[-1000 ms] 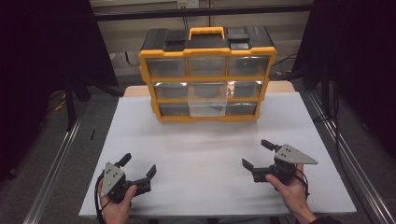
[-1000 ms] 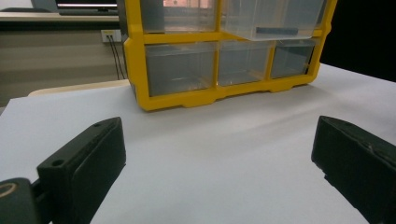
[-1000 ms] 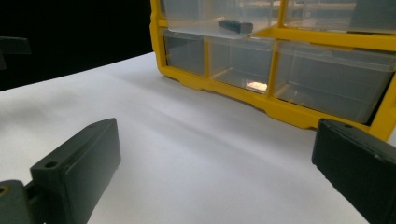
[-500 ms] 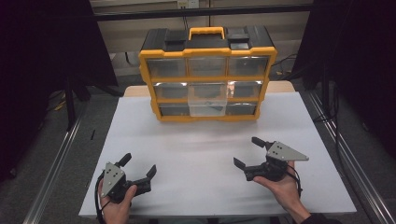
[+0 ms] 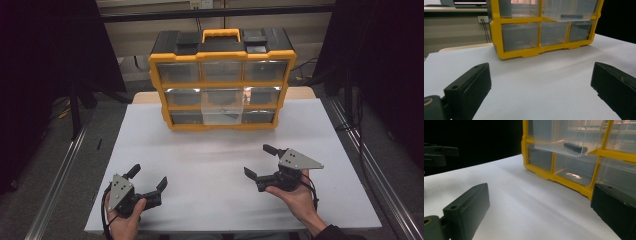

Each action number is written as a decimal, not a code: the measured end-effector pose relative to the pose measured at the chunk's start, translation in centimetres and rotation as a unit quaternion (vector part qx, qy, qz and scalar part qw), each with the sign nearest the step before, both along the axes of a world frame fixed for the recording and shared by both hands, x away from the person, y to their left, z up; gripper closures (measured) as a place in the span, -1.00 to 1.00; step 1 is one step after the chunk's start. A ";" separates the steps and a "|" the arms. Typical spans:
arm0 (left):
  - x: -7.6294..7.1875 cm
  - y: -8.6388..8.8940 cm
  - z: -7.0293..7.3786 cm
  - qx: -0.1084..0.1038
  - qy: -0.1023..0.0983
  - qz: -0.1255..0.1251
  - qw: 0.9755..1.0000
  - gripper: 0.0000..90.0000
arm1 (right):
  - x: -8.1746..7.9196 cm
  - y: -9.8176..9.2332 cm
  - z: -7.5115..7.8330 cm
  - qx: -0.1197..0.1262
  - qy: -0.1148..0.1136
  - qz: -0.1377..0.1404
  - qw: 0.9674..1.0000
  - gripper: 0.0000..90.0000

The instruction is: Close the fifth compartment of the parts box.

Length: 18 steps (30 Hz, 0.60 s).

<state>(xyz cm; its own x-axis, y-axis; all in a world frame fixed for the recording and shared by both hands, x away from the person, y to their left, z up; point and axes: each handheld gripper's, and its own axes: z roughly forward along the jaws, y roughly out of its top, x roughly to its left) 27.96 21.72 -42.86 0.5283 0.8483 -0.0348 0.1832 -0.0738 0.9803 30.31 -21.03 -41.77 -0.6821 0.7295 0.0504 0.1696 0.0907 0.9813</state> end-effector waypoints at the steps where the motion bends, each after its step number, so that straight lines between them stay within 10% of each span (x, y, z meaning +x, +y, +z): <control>1: 0.0 0.0 0.0 0.000 -0.001 0.000 1.000 -0.93 | 0.1 0.1 0.1 0.000 -0.003 0.001 1.000 -0.94; 18: 0.0 0.0 0.0 -0.003 -0.001 0.001 1.000 -0.93 | 1.9 2.0 1.0 0.000 -0.012 0.026 1.000 -0.86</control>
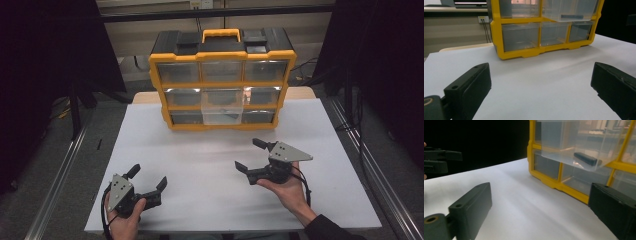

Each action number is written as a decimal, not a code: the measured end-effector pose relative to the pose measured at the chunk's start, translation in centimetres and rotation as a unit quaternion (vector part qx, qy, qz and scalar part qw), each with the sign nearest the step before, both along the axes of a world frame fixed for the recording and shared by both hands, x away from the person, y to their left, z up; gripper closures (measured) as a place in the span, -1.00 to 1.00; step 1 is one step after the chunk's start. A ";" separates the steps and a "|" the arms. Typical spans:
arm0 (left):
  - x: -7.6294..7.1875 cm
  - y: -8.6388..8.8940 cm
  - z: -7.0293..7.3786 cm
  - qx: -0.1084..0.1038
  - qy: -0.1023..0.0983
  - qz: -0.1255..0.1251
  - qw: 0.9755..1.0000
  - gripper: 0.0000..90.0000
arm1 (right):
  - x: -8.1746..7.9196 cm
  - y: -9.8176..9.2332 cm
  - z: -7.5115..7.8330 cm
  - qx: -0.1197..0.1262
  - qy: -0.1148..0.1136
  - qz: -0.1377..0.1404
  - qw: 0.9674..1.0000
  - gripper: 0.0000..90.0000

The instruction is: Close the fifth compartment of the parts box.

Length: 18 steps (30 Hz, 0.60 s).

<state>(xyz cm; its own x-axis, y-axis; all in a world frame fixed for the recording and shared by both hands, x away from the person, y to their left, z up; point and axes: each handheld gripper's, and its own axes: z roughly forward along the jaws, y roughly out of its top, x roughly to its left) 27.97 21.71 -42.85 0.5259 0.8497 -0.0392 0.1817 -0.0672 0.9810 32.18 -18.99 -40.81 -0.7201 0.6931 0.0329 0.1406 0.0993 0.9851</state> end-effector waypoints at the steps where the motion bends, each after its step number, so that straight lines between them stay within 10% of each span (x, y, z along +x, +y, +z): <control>1: 0.0 0.0 0.0 0.002 0.000 -0.001 1.000 -0.93 | 0.2 0.2 0.1 0.001 -0.001 0.004 1.000 -0.86; 18: 0.1 0.0 0.0 -0.001 0.000 -0.002 1.000 -0.93 | 2.0 1.6 1.9 0.000 -0.013 0.017 1.000 -0.83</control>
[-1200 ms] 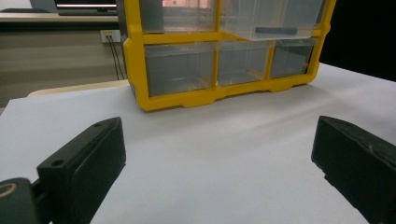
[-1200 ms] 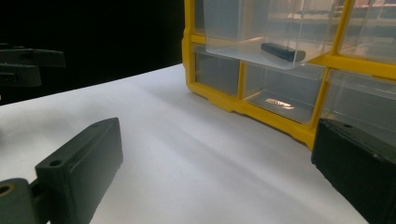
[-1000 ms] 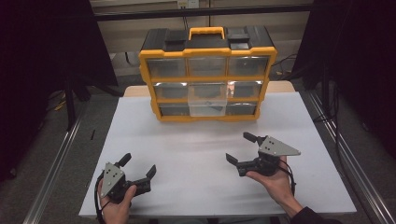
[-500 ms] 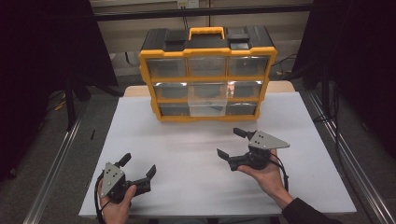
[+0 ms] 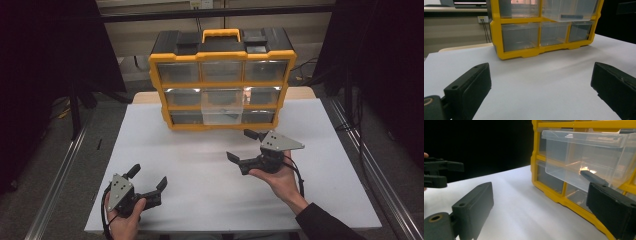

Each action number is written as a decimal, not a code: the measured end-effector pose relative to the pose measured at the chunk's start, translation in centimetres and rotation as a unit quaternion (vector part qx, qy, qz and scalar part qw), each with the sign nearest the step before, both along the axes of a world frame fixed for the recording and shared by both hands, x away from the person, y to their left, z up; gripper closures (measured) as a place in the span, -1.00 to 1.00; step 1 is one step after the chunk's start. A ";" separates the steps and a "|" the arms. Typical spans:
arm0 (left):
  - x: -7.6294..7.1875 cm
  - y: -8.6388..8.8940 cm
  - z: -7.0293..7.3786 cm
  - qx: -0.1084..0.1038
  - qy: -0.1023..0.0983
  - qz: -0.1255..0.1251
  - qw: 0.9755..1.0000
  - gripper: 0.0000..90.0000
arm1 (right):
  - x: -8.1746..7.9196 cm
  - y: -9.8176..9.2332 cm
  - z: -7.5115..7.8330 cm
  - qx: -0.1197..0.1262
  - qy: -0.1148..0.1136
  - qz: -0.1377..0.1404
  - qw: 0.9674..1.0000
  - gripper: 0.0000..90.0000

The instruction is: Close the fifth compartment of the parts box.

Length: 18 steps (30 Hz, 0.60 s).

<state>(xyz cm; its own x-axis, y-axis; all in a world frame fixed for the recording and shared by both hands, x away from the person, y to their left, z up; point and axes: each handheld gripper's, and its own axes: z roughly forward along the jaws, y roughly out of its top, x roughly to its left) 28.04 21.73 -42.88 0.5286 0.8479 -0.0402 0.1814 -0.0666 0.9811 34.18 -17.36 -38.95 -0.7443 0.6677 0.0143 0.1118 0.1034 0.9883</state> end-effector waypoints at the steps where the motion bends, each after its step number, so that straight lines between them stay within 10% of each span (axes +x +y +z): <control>1: 0.0 0.0 0.0 0.000 0.000 0.000 1.000 -0.93 | 0.1 0.0 0.0 0.000 0.000 0.001 1.000 -0.82; 18: 0.1 0.0 0.0 0.003 0.001 -0.006 1.000 -0.93 | 1.8 2.3 0.7 0.001 -0.005 0.022 1.000 -0.64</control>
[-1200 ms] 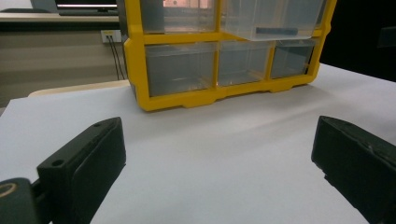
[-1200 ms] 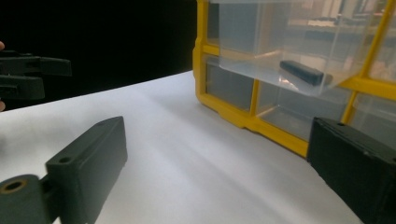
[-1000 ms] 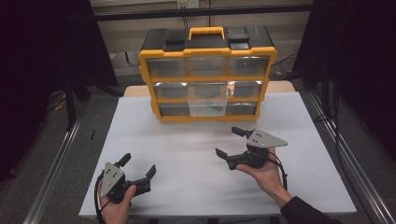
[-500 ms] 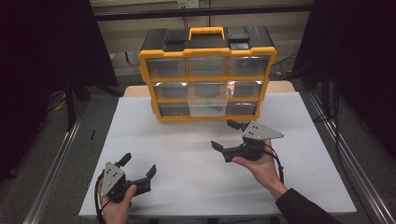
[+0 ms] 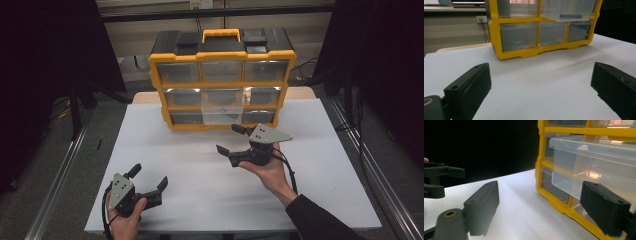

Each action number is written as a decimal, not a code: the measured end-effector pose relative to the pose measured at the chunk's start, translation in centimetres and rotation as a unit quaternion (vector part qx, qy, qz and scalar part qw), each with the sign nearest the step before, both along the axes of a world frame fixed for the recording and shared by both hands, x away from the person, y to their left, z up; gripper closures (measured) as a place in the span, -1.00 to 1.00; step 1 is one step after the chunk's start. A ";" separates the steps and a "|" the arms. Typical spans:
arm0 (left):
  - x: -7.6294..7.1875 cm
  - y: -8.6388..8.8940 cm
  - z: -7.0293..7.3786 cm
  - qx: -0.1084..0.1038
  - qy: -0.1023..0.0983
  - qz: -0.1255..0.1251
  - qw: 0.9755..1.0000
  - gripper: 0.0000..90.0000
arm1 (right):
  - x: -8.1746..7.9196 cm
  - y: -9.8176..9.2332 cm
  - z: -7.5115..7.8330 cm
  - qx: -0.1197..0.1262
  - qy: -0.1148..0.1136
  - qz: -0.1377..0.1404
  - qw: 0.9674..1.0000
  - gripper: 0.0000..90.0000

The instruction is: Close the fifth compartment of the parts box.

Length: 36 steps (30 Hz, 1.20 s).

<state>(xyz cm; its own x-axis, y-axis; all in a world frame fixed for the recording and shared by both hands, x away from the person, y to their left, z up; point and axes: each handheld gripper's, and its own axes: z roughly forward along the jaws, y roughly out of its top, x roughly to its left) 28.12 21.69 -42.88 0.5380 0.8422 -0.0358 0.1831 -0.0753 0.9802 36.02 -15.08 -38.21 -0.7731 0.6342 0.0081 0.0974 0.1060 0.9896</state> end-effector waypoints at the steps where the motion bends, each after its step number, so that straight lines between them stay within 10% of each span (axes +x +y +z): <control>1: 0.0 0.0 0.0 -0.005 -0.001 0.002 1.000 -0.93 | 0.1 0.2 0.0 0.002 -0.001 0.003 1.000 -0.62; 36: 0.1 0.0 0.0 0.000 -0.002 -0.002 1.000 -0.93 | 3.4 0.9 0.0 0.016 -0.007 0.006 1.000 0.76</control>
<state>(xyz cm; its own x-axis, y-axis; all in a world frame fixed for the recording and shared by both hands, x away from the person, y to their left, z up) 28.19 21.74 -42.88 0.5413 0.8402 -0.0335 0.1797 -0.0767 0.9807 39.43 -14.15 -38.24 -0.7812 0.6239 0.0184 0.0831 0.0748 0.9937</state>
